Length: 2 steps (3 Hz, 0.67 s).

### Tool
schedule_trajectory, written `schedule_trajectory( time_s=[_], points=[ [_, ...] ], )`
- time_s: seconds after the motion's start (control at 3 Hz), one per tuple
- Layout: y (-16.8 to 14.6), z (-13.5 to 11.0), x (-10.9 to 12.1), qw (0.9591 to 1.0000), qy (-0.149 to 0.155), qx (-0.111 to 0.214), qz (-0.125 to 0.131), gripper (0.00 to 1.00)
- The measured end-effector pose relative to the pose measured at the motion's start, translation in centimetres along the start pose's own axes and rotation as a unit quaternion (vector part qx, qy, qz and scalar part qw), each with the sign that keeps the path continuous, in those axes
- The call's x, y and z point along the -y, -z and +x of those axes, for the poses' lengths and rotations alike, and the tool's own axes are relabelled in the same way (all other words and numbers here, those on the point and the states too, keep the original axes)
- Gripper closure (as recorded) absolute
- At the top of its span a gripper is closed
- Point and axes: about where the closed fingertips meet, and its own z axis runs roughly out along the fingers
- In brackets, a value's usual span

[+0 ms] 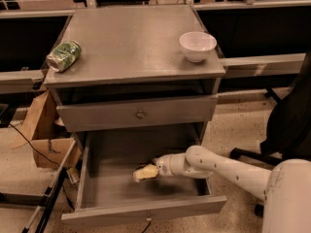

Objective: Place redbull can into middle drawer

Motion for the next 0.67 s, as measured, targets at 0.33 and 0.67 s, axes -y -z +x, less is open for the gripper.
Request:
schedule_trajectory(
  time_s=[0.33,0.67],
  points=[
    [-0.33,0.23,0.21,0.9999,0.000,0.013,0.001,0.40],
    [-0.30,0.28,0.12,0.9998,0.005,0.021,0.000,0.15]
  ],
)
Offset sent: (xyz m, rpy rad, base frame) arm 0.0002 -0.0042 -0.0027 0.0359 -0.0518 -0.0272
